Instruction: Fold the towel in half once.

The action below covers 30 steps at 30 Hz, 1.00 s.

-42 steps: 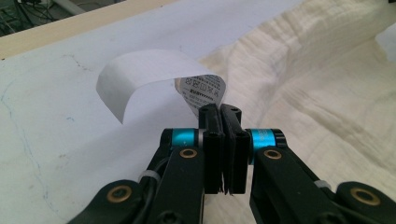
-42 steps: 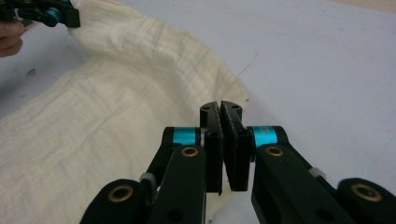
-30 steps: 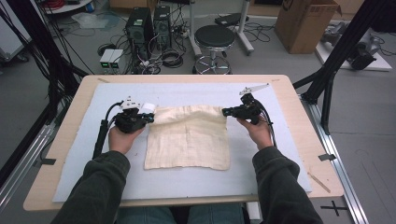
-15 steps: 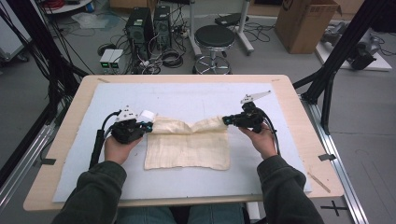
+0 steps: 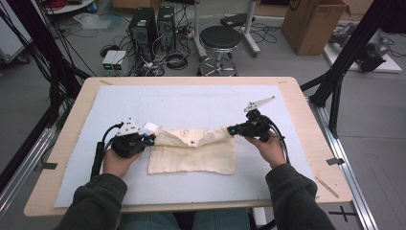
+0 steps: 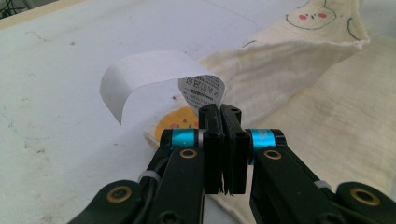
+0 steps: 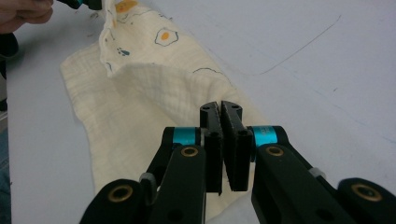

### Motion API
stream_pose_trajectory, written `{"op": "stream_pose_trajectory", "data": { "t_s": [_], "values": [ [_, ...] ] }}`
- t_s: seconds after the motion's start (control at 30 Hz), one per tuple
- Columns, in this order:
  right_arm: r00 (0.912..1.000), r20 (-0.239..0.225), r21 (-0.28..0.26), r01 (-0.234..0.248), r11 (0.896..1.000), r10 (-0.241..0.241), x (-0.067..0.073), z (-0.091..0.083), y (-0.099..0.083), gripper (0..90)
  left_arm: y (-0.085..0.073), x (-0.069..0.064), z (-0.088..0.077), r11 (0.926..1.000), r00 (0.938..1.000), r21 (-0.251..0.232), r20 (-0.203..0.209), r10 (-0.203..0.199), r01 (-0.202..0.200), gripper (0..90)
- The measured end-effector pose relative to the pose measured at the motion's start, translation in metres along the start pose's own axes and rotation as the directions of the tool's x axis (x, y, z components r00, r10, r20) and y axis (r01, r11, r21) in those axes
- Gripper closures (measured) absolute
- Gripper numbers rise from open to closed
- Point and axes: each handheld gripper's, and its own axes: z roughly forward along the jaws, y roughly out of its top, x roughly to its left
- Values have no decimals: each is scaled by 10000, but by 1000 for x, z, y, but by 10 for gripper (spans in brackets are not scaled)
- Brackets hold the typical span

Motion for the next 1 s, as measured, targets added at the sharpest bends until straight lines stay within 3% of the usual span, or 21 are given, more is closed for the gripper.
{"op": "stream_pose_trajectory", "data": {
  "t_s": [0.07, 0.13, 0.33, 0.63, 0.83, 1.0],
  "values": [
    [10000, -11, 125, 55, 9999, -55, 3, 1, -1, 877, -1, -2, -1, 10000, 10000, -13, 46, 62, -61, 875],
    [9999, 101, -78, 128, 9999, -127, 6, 2, -7, 878, -3, -3, -2, 9999, 9999, 31, 45, 124, -124, 874],
    [9998, 155, -264, -82, 9996, 87, 9, 0, -25, 877, -10, -8, -2, 9998, 9998, 66, 106, 189, -190, 874],
    [9999, 105, -294, 48, 9996, -45, 21, -3, -42, 876, -11, -18, -7, 9954, 9961, 380, 82, 876, -879, 874],
    [9996, 64, -155, 262, 9995, -261, 29, 1, -48, 874, -12, -23, -9, 9920, 9936, 568, 101, 1124, -1128, 873],
    [9992, -22, -81, 392, 9992, -392, 35, 2, -54, 874, -18, -23, -11, 9927, 9946, 625, 122, 1027, -1033, 873]
  ]
}}
